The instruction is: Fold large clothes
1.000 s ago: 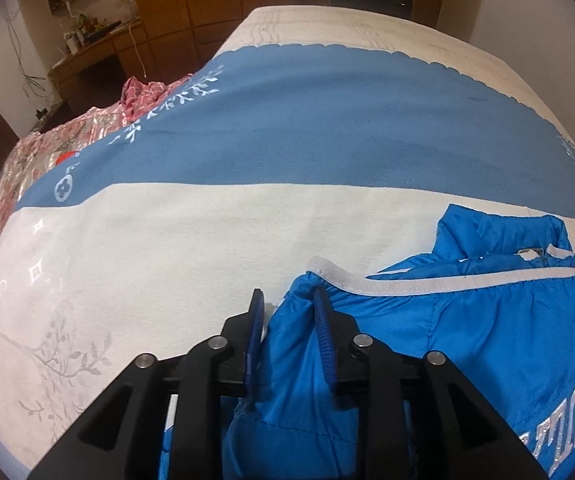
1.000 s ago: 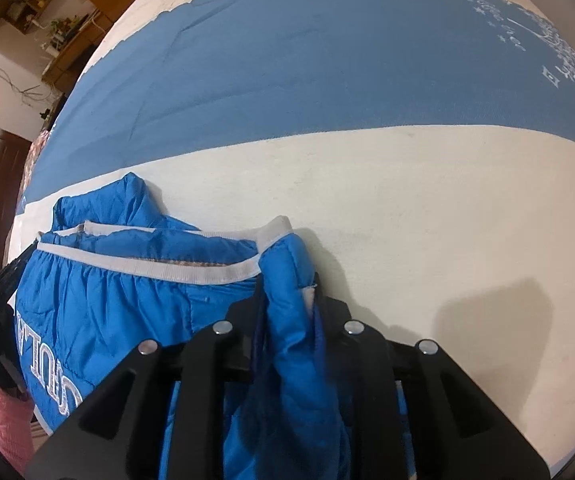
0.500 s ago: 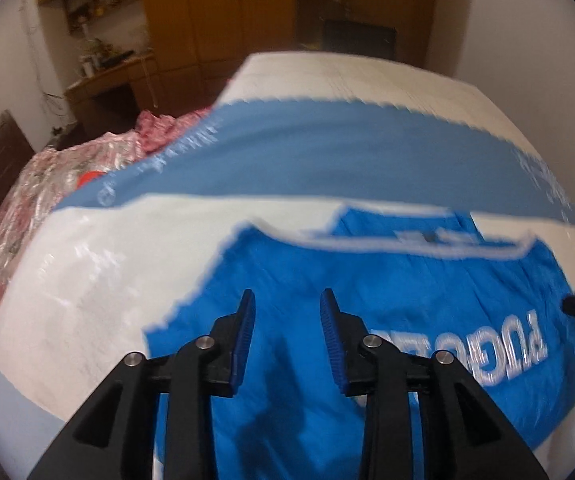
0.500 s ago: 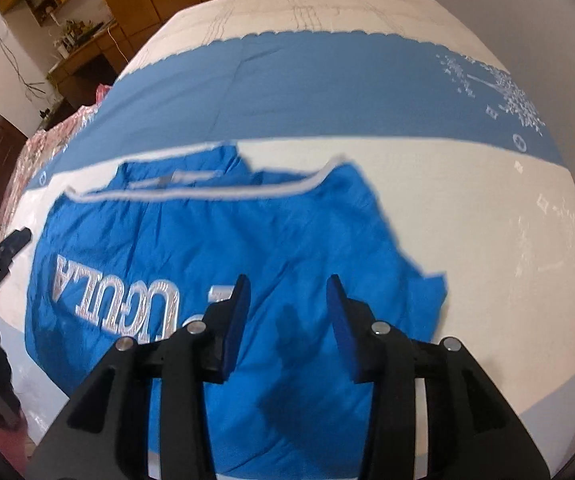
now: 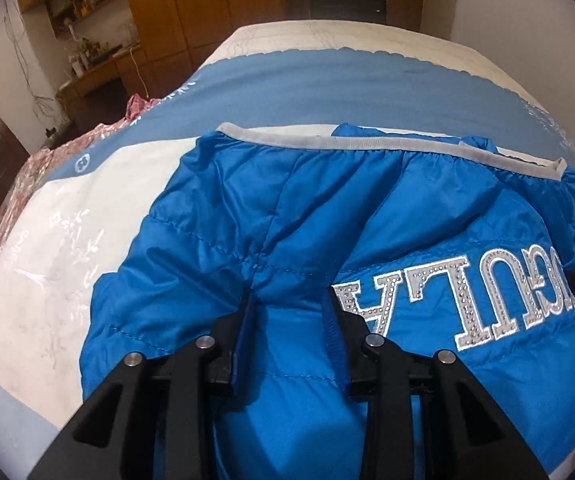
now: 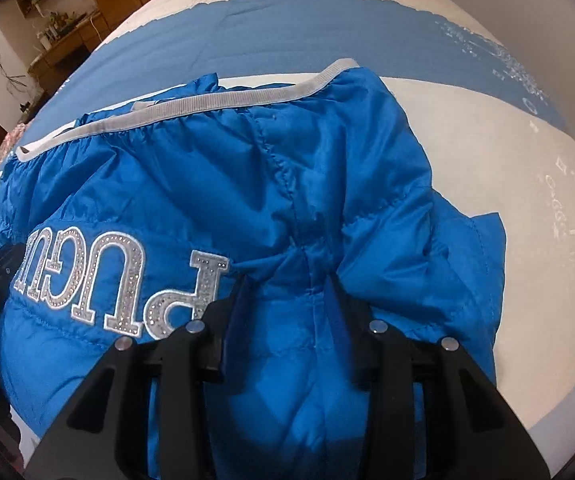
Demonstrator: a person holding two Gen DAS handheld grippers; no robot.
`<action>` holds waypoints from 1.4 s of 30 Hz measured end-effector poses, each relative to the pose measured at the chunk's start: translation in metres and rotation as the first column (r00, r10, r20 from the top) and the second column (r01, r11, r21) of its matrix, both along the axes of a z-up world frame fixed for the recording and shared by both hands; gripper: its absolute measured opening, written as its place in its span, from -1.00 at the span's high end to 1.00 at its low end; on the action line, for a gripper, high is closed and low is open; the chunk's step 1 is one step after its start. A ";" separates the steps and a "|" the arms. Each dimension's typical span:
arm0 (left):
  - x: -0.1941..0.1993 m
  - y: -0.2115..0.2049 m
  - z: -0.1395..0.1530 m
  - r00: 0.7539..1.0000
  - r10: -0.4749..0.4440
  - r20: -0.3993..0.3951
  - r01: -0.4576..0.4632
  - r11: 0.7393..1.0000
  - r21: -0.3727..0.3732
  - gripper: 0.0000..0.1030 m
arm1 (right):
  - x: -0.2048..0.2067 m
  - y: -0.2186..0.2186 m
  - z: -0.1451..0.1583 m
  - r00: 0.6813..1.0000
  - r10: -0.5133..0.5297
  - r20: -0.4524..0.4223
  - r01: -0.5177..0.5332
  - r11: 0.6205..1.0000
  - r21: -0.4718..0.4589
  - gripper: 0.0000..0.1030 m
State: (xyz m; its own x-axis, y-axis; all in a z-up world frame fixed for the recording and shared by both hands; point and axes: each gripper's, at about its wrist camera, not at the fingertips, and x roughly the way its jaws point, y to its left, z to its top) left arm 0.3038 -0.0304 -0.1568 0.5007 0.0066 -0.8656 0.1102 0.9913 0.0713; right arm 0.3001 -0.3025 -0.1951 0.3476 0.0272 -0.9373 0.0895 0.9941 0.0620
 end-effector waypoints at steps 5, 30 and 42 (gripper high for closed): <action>-0.021 0.001 0.034 1.000 0.007 0.020 -0.006 1.000 -0.024 0.30 | -0.019 0.008 0.039 0.999 0.008 0.052 -0.008 1.000 0.008 0.31; -0.068 -0.012 0.017 0.994 -0.092 -0.051 0.089 0.994 -0.071 0.25 | -0.076 0.038 0.019 0.997 0.072 0.029 -0.073 0.997 0.014 0.36; -0.034 0.127 0.064 0.992 0.128 -0.025 -0.130 0.985 -0.111 -0.40 | -0.075 -0.064 0.068 0.996 -0.069 0.062 0.068 0.998 0.009 -0.43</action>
State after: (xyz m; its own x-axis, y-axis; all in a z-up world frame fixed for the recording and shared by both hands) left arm 0.2701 0.0962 -0.0925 0.4862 -0.0278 -0.8734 -0.0184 0.9989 -0.0420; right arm 0.2249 -0.3667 -0.1273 0.4069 0.0075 -0.9135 0.1531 0.9853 0.0763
